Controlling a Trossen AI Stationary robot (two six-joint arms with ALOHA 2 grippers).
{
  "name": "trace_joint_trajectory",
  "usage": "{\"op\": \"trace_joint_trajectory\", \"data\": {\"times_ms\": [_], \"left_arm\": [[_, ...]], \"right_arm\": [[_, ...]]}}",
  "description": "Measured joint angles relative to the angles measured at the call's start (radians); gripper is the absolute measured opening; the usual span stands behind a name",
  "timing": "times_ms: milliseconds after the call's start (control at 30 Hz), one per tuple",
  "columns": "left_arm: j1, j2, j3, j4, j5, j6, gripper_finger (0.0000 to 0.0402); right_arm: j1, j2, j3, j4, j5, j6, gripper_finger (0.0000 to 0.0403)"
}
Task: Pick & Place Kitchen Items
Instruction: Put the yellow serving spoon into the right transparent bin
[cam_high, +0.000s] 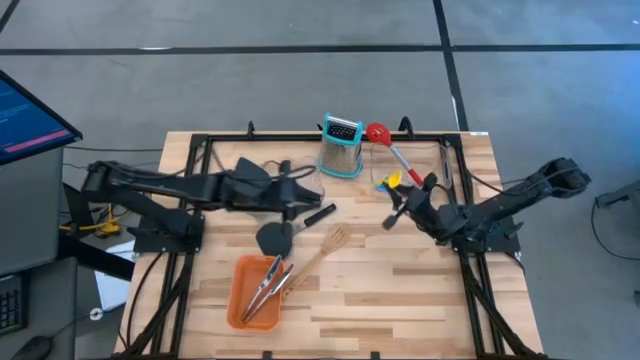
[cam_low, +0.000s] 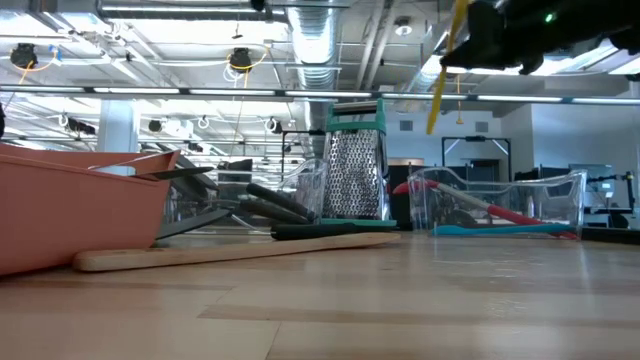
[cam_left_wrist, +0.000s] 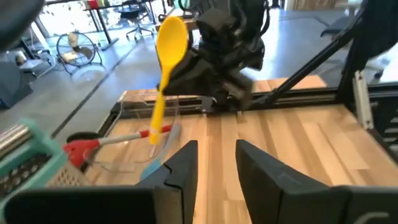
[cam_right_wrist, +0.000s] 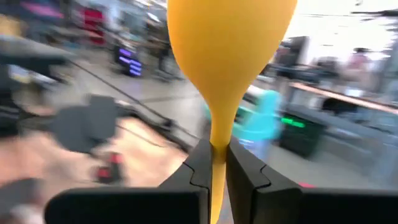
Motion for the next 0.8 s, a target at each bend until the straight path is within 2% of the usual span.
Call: {"op": "trace_joint_trajectory", "data": {"times_ms": [200,433,633,733,800], "left_arm": [[0.000,-0.135,-0.166,0.035,-0.004,-0.077,0.0074],[0.000,-0.170,-0.305,0.179,-0.003,-0.096,0.0055],[0.000,-0.169,-0.329,0.207,-0.003,-0.096,0.0043],[0.000,-0.168,-0.329,0.218,-0.003,-0.096,0.0038],[0.000,-0.168,-0.329,0.219,-0.003,-0.096,0.0035]], "right_arm": [[-0.099,0.000,0.000,-0.108,0.089,-0.034,0.0006],[-0.197,0.000,0.008,-0.229,0.111,-0.033,0.0005],[-0.240,0.000,0.093,-0.544,0.105,0.176,0.0003],[-0.254,0.000,0.136,-0.669,0.055,0.281,0.0002],[-0.256,0.000,0.158,-0.699,0.022,0.296,0.0002]]}}
